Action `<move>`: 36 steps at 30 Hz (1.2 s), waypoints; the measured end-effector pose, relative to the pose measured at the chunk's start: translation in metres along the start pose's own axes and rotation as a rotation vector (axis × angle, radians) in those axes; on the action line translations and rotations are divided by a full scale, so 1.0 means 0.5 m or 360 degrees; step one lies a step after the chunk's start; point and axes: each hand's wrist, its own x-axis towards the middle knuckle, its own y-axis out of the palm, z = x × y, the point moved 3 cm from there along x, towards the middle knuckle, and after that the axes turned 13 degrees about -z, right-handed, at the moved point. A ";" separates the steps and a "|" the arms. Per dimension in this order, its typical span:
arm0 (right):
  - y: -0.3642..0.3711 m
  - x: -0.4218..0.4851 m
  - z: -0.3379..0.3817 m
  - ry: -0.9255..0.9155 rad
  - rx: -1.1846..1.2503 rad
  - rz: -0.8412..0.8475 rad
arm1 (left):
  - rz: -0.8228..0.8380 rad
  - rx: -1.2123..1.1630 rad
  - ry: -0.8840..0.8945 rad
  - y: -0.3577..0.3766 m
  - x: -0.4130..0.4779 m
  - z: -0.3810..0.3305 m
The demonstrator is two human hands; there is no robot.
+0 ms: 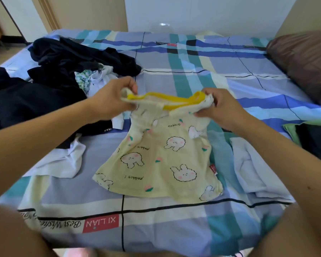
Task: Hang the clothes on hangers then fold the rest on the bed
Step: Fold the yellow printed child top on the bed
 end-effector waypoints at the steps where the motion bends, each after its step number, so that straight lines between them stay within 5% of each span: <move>1: -0.004 -0.021 0.013 -0.0071 -0.0099 0.0157 | 0.0074 0.0075 0.0065 -0.005 -0.032 -0.001; 5: 0.019 -0.133 0.037 -0.0084 -0.0780 0.1093 | 0.0830 0.0632 0.0355 0.013 -0.178 0.039; 8: 0.034 -0.207 0.017 0.0187 -0.1272 0.1729 | 0.1464 0.0933 0.0122 0.026 -0.249 0.054; 10: 0.031 -0.205 0.023 0.0230 -0.1217 0.1591 | 0.1150 0.0789 0.0113 0.031 -0.233 0.048; 14: 0.011 -0.139 0.015 0.0155 -0.0937 0.0643 | 0.0250 0.0778 0.0038 0.050 -0.166 0.070; 18: 0.051 -0.116 -0.045 0.0374 -0.0899 0.0577 | 0.0249 0.0655 -0.0425 0.095 -0.139 0.101; 23: 0.066 -0.098 -0.074 0.0619 -0.0752 0.0874 | 0.0149 0.0312 -0.0511 0.113 -0.123 0.109; 27: 0.049 -0.076 -0.078 0.0763 -0.0345 0.0453 | -0.0120 0.0432 -0.0535 0.089 -0.108 0.135; 30: 0.052 -0.073 -0.093 0.0954 -0.0210 0.0368 | -0.0321 0.1003 -0.0068 0.095 -0.115 0.127; 33: 0.052 -0.086 -0.106 0.1084 -0.0262 0.0553 | -0.0242 0.0515 0.0426 0.141 -0.152 0.045; 36: 0.048 -0.096 -0.103 0.1153 -0.0217 0.0673 | 0.0199 0.0465 0.0538 0.213 -0.211 0.001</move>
